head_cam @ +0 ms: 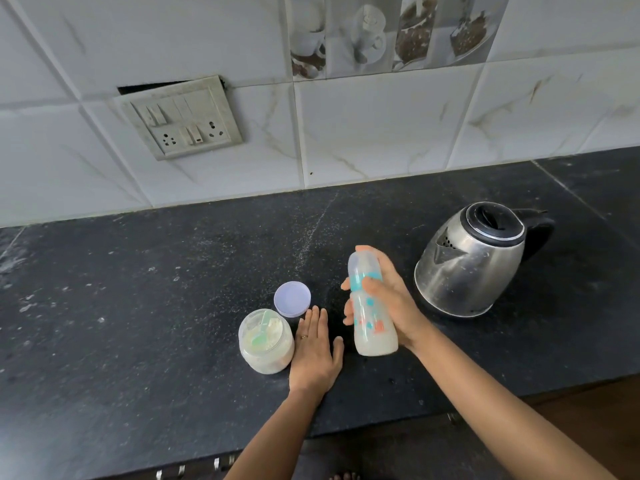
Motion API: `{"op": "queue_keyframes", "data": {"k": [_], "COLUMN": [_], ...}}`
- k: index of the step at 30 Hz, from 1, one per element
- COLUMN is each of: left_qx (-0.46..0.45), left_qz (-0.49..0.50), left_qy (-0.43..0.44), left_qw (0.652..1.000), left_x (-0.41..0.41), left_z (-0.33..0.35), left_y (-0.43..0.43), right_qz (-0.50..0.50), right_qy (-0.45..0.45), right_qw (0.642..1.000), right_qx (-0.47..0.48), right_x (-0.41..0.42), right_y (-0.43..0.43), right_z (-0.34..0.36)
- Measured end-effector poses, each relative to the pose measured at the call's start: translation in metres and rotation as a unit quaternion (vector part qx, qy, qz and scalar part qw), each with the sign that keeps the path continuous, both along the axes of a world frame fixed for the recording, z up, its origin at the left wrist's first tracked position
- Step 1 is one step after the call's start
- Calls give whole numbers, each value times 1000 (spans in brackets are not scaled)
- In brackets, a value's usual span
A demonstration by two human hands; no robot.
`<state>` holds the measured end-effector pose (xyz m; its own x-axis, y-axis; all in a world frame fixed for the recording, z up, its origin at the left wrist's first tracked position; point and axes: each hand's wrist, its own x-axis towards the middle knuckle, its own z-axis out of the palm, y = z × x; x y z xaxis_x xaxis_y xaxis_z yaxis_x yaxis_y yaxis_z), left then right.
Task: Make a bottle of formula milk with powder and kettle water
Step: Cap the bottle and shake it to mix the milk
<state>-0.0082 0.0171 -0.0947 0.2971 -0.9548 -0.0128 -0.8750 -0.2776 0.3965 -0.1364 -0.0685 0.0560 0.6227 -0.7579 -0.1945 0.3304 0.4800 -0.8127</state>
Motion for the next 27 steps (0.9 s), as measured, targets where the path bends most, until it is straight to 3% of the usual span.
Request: {"op": "queue_keyframes", "data": {"k": [2,5,7,10,14,16,19,20,24,27], "left_qx": [-2,-2,-1,-2,-9,-9,-3,-4,-6,-5], "left_qz": [1,1,2,4,6,3,4,6,9,8], "left_qy": [2,3,4,8,6,9,8,10,18,12], "left_qw": [1000,1000,1000,1000,1000,1000,1000,1000,1000,1000], "left_x": [0,0,0,-1,-1,-1,0,0,-1,0], "left_z": [1,0,0,2,5,5,2,2,3,2], "left_y": [0,0,0,1,0,1,2,2,1,2], "right_qz": [-41,-164,-97,17,-148,-114,35,28,-154,-36], "right_qy": [-17,-125,-81,-1,-115,-90,4,-5,-131,-38], "right_qw": [999,974,988,1000,979,987,997,996,974,999], "right_qx": [-11,95,86,-23,79,60,-70,-84,98,4], "right_x": [-1,0,-3,-11,-4,-5,-11,-10,-1,-4], "right_y": [-9,-23,-20,-9,-18,-14,2,0,-21,-10], "right_z": [6,8,7,4,2,-3,-4,-2,5,4]}}
